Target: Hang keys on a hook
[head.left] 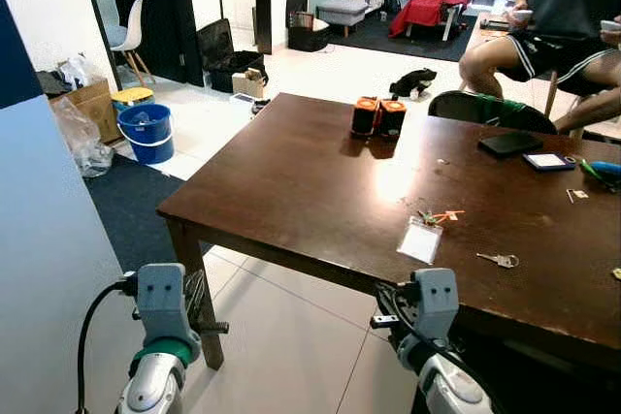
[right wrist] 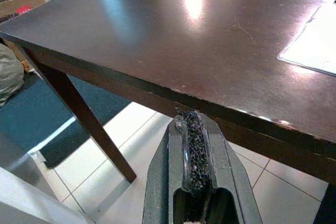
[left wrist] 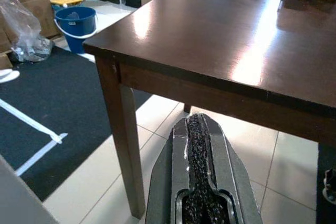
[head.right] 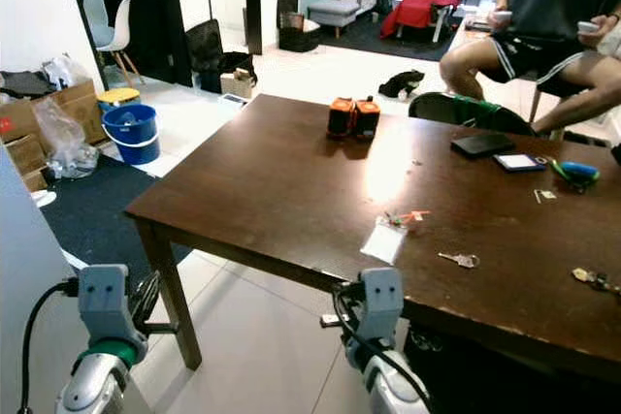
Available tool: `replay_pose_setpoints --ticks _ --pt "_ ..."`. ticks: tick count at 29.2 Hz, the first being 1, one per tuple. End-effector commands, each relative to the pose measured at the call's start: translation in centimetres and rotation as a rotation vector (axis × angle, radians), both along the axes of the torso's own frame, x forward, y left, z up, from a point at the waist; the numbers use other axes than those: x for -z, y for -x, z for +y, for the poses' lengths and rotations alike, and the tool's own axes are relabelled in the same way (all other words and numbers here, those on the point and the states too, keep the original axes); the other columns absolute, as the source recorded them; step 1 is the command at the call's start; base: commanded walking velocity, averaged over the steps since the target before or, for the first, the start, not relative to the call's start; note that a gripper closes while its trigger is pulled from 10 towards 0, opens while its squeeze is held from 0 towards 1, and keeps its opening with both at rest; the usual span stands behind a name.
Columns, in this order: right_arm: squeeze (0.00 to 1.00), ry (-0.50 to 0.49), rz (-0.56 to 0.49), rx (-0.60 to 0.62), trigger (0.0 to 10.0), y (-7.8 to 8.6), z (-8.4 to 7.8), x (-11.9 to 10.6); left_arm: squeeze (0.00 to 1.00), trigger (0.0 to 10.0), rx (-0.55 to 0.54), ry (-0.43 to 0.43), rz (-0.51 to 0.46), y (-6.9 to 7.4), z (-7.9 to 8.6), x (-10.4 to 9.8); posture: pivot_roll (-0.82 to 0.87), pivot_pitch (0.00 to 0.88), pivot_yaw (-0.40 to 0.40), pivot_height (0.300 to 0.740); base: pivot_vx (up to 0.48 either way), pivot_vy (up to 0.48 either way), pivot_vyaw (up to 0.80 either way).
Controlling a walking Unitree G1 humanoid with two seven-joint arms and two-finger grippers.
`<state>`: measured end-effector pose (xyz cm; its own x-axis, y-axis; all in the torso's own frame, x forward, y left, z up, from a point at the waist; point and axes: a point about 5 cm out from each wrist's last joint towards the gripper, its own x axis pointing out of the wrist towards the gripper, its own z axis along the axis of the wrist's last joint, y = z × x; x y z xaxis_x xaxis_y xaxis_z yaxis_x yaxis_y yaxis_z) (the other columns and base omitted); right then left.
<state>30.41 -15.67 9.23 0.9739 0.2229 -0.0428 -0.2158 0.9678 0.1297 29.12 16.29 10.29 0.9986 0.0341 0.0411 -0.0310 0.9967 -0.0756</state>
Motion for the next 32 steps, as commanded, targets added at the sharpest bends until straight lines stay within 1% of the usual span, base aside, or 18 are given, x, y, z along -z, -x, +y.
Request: replay_pose_setpoints --ticks 1,16,32 --pt "0.00 0.002 0.013 0.001 10.0 0.20 -0.13 0.30 0.00 10.0 0.003 -0.007 -0.003 0.26 -0.12 0.09 -0.10 0.000 0.110 0.740 0.000 -0.368 0.00" --pt "0.00 0.000 0.014 0.006 10.0 0.21 -0.09 0.29 0.00 10.0 0.004 0.000 -0.004 0.25 -0.11 0.01 -0.10 0.000 0.112 0.740 0.000 -0.356 0.00" --pt "0.00 -0.008 0.012 0.017 10.0 -0.02 0.06 0.21 0.00 10.0 0.001 -0.004 -0.008 -0.11 0.06 -0.28 -0.10 0.000 0.118 0.740 0.000 -0.330 0.00"
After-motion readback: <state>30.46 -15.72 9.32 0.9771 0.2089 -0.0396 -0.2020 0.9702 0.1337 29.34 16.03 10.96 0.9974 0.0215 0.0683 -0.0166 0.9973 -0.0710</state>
